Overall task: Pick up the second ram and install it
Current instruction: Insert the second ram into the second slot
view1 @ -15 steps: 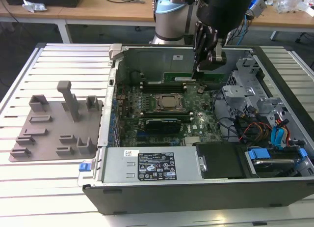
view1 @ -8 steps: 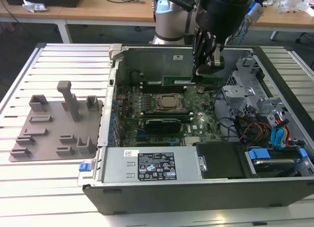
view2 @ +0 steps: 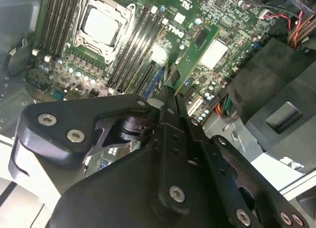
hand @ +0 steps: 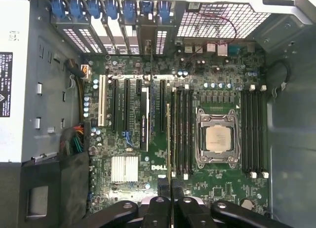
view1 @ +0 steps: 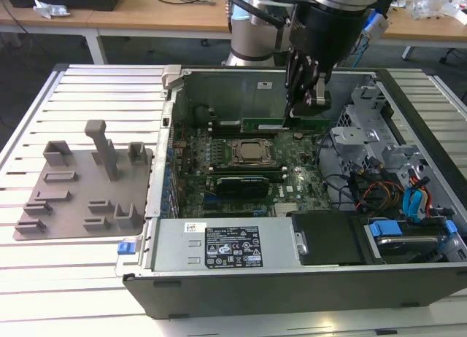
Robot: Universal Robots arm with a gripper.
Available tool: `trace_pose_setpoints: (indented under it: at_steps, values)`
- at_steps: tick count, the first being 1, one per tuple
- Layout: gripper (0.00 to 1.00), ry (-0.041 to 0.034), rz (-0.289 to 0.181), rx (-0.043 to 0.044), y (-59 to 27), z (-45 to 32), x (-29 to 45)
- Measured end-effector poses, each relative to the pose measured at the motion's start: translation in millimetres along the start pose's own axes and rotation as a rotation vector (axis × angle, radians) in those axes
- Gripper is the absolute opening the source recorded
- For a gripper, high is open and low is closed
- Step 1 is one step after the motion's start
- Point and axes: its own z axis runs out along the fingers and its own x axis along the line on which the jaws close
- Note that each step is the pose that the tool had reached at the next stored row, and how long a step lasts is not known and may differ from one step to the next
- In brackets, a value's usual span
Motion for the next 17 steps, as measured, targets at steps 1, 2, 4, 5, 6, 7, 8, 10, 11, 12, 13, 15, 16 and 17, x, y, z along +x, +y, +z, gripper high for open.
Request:
trace_pose_setpoints:
  at_steps: [1,2,4,5,6,7,8,10,11,12,13,15,16,17]
  values:
    - [0.13,-0.0001,0.0,0.0,-0.1,1.7,0.1]
    - [0.13,0.0,0.0,0.0,-0.2,2.9,0.1]
    - [0.13,0.0001,0.0,0.0,-0.4,5.0,0.1]
    - [0.13,0.0,0.0,0.0,-0.5,6.5,0.2]
    - [0.13,0.0001,0.0,0.0,-0.6,8.2,0.2]
    - [0.13,0.0001,0.0,0.0,-0.7,9.0,0.3]
    - [0.13,0.0002,0.0,0.0,-0.8,9.7,0.3]
    - [0.13,0.0002,0.0,0.0,-0.9,10.9,0.3]
    - [0.13,0.0,0.0,0.0001,-0.9,11.8,0.3]
    - [0.13,0.0,0.0,0.0001,-1.0,13.0,0.4]
    - [0.13,0.0001,0.0,0.0,-1.0,13.6,0.4]
    - [0.13,0.0001,0.0,0.0,-1.2,15.8,0.4]
    - [0.13,0.0,0.0,0.0,-1.3,17.0,0.5]
    - [0.13,0.0001,0.0,0.0,-1.4,18.7,0.5]
